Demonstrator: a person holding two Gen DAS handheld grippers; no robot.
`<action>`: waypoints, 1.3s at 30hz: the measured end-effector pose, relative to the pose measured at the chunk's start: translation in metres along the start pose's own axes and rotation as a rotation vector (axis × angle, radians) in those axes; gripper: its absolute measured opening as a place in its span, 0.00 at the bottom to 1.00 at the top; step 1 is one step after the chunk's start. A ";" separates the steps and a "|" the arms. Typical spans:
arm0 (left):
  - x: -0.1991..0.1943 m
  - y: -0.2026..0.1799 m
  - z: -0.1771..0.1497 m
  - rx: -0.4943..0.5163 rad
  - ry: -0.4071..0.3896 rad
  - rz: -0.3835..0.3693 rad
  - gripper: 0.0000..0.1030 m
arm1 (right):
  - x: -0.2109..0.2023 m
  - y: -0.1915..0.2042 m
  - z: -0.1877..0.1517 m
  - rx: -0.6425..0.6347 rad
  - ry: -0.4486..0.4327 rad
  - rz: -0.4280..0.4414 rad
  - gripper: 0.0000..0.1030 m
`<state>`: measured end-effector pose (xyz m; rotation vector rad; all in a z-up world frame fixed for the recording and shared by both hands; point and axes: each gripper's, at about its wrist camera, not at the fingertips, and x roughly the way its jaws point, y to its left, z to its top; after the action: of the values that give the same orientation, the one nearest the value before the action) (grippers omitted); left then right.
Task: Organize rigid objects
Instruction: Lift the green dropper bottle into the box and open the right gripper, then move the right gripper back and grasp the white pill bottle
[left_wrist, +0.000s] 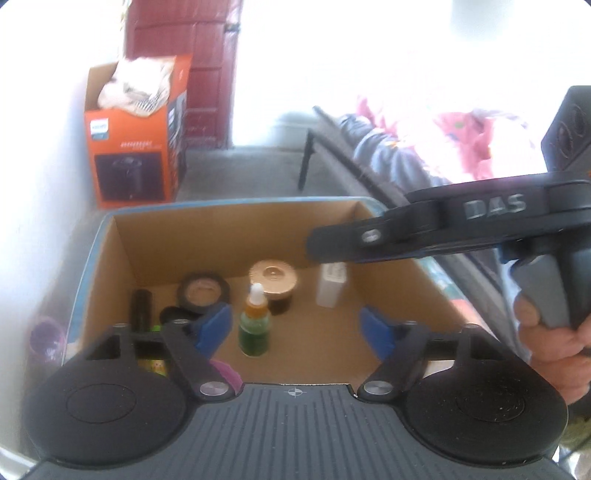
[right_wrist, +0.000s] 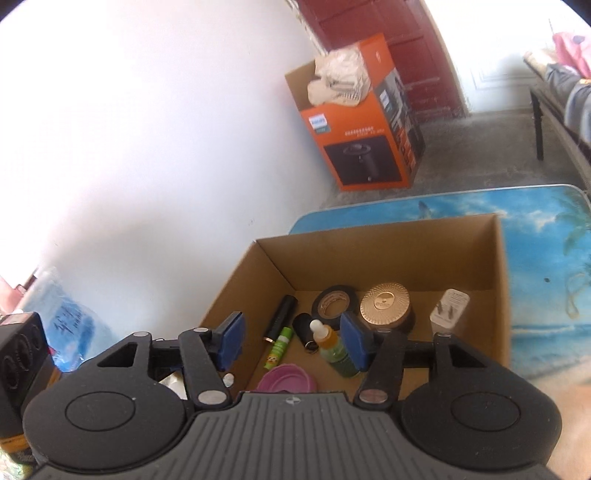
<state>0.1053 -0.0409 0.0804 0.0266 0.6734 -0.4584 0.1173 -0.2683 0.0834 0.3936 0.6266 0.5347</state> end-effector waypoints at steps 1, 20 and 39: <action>-0.008 -0.002 -0.003 0.005 -0.011 -0.004 0.85 | -0.012 0.002 -0.005 0.003 -0.014 0.005 0.61; -0.096 0.006 -0.083 0.008 -0.089 0.114 1.00 | -0.110 0.021 -0.120 0.167 -0.140 0.105 0.74; -0.021 0.052 -0.108 0.013 -0.048 0.342 0.94 | 0.052 0.057 -0.112 0.109 0.044 0.173 0.59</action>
<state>0.0481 0.0333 0.0022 0.1408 0.6042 -0.1336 0.0616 -0.1723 0.0047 0.5435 0.6691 0.6773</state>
